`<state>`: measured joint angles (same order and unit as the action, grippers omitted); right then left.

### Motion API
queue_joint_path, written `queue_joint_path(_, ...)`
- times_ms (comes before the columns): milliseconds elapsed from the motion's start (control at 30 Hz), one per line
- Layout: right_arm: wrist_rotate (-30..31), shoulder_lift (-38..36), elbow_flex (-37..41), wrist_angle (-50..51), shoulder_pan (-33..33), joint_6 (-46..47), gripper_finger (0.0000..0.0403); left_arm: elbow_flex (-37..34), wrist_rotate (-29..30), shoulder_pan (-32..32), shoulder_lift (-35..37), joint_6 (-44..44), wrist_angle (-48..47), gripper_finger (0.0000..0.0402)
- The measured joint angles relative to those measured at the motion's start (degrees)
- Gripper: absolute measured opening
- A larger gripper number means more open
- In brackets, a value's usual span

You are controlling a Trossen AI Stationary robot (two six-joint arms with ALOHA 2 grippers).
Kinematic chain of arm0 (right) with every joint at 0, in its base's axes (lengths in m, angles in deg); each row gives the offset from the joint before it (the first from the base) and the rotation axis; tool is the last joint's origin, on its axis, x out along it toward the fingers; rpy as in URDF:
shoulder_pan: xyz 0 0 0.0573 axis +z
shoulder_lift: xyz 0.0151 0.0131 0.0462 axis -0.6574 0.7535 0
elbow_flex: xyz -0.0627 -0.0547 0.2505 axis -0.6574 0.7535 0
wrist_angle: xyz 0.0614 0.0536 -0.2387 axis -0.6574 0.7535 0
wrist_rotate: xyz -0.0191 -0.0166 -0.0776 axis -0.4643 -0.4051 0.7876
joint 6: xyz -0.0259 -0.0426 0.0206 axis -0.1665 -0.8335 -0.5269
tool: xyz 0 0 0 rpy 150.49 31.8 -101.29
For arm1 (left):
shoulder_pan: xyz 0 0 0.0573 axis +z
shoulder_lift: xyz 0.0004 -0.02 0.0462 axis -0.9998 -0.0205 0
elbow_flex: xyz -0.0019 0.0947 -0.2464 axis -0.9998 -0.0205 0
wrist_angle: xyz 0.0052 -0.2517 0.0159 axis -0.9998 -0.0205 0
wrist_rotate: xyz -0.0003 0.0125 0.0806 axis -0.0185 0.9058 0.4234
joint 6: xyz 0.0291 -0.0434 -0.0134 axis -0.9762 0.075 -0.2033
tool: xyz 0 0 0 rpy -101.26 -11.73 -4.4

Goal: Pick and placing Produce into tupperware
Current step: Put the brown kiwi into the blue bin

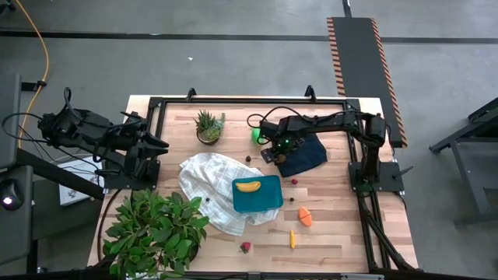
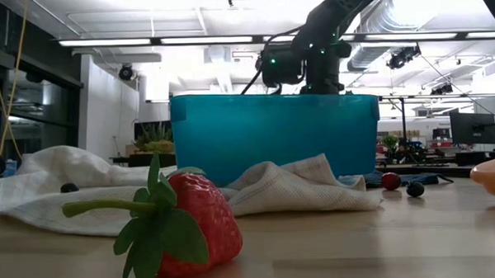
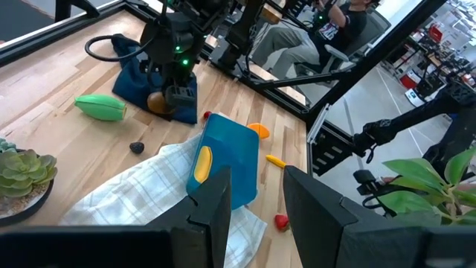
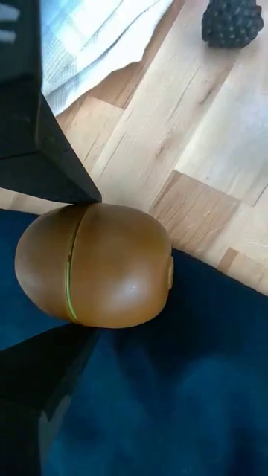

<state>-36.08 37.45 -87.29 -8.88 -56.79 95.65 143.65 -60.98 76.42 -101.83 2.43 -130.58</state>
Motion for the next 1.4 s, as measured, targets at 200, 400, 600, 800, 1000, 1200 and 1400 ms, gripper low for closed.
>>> queue_joint_path(200,0.0,0.0,0.0,-0.1,-1.3,0.1,0.0259,0.0,0.0,0.0,0.0,0.0,0.0,0.0111)
queue_joint_path(400,-0.2,0.0,0.0,0.1,-1.6,-0.1,0.0259,0.0,0.0,0.0,0.0,0.0,0.0,0.0111)
queue_joint_path(600,-0.3,0.0,0.0,0.6,-1.6,-0.3,0.0252,0.0,0.0,0.0,0.0,0.0,0.0,0.0111)
queue_joint_path(800,-0.3,0.0,0.0,0.6,-1.6,-0.3,0.0231,0.0,0.0,0.0,0.0,0.0,0.0,0.0111)
queue_joint_path(1000,-0.3,0.0,0.0,0.7,-1.6,-0.3,0.0230,0.0,0.0,0.0,0.0,0.0,0.0,0.0111)
queue_joint_path(1200,-0.3,0.0,-0.3,1.0,-1.6,-0.5,0.0230,0.0,0.0,0.0,0.0,0.0,0.0,0.0111)
queue_joint_path(1400,-0.3,0.0,-3.6,3.2,-1.6,-1.5,0.0229,0.0,0.0,0.0,0.0,0.0,0.0,0.0111)
